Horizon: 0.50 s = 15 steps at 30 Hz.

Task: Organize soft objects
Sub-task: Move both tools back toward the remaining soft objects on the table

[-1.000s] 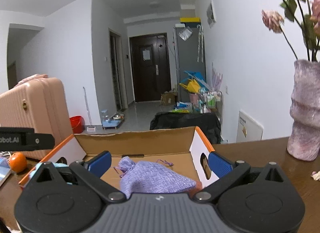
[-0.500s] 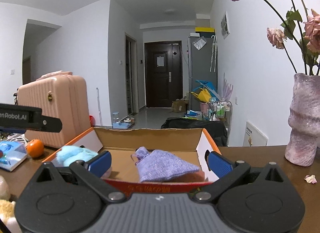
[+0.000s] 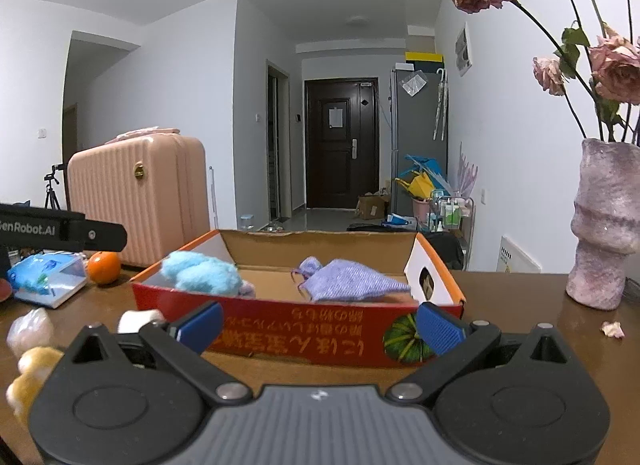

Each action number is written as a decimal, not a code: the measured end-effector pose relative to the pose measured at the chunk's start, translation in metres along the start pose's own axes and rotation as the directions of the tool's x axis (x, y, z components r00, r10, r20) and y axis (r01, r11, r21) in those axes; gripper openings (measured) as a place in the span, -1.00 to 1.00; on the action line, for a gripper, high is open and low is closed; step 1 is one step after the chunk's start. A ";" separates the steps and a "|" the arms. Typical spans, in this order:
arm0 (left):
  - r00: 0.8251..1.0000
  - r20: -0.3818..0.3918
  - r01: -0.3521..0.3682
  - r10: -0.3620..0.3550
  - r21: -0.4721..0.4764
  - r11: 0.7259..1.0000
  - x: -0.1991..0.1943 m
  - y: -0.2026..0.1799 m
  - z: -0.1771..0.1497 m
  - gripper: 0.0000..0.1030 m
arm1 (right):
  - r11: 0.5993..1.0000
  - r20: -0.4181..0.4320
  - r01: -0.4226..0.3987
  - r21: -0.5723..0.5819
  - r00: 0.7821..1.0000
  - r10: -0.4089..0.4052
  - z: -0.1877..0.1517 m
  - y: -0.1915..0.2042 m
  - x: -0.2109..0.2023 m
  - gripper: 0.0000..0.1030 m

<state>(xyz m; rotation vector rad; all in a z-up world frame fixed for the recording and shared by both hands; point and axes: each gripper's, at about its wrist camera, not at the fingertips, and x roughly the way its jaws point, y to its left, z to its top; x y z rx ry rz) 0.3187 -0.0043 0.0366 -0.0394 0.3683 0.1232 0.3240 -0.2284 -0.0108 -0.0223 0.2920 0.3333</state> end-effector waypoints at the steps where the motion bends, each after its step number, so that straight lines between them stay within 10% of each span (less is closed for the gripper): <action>1: 1.000 -0.003 -0.002 0.002 0.001 1.000 -0.003 0.002 -0.002 1.00 | 1.000 -0.003 -0.002 0.000 1.000 0.002 -0.002 0.001 -0.005 1.00; 15: 1.000 -0.021 -0.008 0.009 0.020 1.000 -0.060 0.020 -0.033 1.00 | 1.000 -0.013 -0.010 0.000 1.000 0.010 -0.027 0.021 -0.065 1.00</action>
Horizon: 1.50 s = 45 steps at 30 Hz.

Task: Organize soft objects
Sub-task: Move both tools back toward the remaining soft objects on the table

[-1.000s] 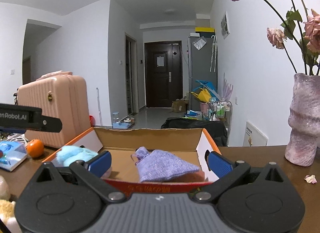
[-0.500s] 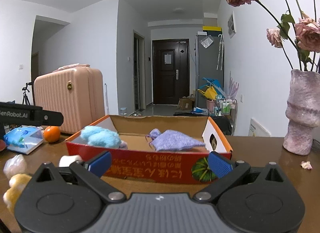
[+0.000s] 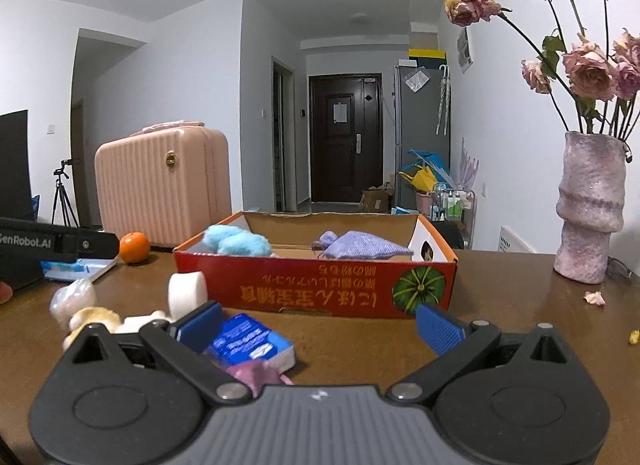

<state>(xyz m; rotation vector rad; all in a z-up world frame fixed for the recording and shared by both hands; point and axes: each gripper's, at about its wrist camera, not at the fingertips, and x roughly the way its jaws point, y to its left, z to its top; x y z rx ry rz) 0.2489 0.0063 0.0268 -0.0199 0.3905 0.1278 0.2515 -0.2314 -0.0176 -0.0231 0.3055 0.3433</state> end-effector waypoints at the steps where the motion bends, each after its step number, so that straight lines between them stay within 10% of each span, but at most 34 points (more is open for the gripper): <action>1: 1.000 0.001 0.000 0.000 0.003 1.000 -0.004 0.001 -0.002 1.00 | 1.000 -0.001 0.000 0.000 1.000 0.000 -0.001 0.001 -0.004 1.00; 45: 0.995 -0.034 0.098 -0.097 0.026 0.995 -0.069 0.022 -0.048 1.00 | 0.999 -0.045 -0.022 -0.036 0.999 0.020 -0.031 0.037 -0.066 1.00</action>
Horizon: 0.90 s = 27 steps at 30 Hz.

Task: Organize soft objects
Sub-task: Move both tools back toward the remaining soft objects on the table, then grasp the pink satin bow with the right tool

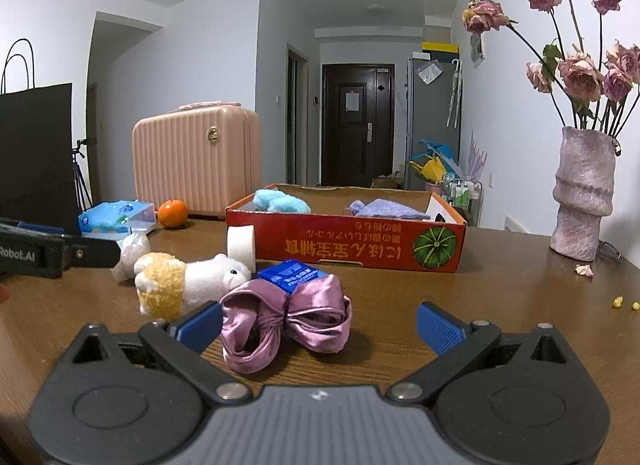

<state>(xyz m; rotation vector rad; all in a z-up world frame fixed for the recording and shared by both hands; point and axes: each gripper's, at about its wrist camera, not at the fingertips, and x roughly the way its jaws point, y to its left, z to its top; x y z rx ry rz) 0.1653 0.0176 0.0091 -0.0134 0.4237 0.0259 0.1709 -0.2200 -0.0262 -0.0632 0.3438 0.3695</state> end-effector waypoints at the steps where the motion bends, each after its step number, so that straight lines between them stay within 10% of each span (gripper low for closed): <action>1: 1.000 0.000 0.002 -0.002 0.002 1.000 0.000 0.000 0.000 1.00 | 1.000 -0.005 0.000 -0.002 1.000 0.000 -0.001 0.001 0.001 1.00; 27: 0.999 -0.016 -0.045 0.045 -0.044 0.998 0.009 0.048 0.000 1.00 | 0.999 -0.156 0.044 0.003 0.987 -0.043 0.011 0.034 0.085 1.00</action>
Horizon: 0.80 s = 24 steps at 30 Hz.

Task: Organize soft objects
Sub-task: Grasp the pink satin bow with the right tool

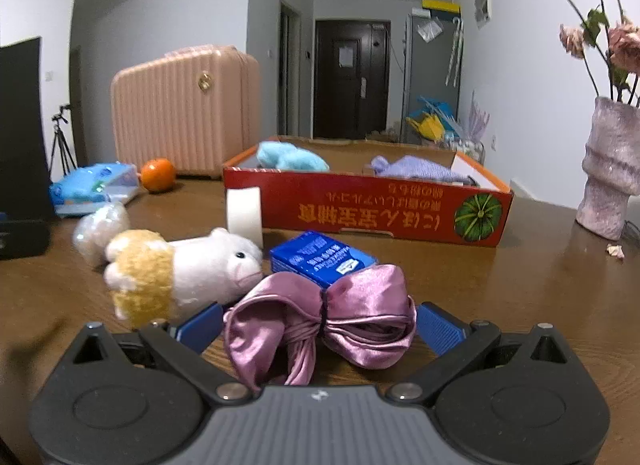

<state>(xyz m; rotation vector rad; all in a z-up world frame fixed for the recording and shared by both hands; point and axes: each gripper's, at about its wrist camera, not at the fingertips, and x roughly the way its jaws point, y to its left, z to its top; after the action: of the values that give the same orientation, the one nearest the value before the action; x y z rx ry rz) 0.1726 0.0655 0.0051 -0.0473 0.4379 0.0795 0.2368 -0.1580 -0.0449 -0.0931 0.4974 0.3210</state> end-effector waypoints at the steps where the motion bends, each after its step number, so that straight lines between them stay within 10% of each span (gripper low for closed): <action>1: 1.000 -0.002 0.000 0.000 -0.004 1.000 0.000 0.001 0.000 1.00 | 1.000 -0.011 0.005 0.004 1.000 -0.005 0.001 0.000 0.005 1.00; 12: 1.000 -0.004 0.012 -0.012 -0.007 1.000 0.000 0.001 -0.001 1.00 | 0.993 -0.114 -0.039 0.109 0.992 0.051 0.006 -0.016 0.038 0.99; 24: 1.000 -0.018 0.008 -0.009 -0.005 1.000 0.003 0.000 -0.002 1.00 | 0.993 -0.087 -0.083 0.081 0.992 0.090 0.005 -0.011 0.030 0.18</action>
<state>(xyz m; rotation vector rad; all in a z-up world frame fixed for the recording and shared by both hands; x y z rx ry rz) 0.1750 0.0658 0.0020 -0.0543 0.4551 0.0717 0.2676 -0.1591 -0.0550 -0.0110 0.6044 0.3830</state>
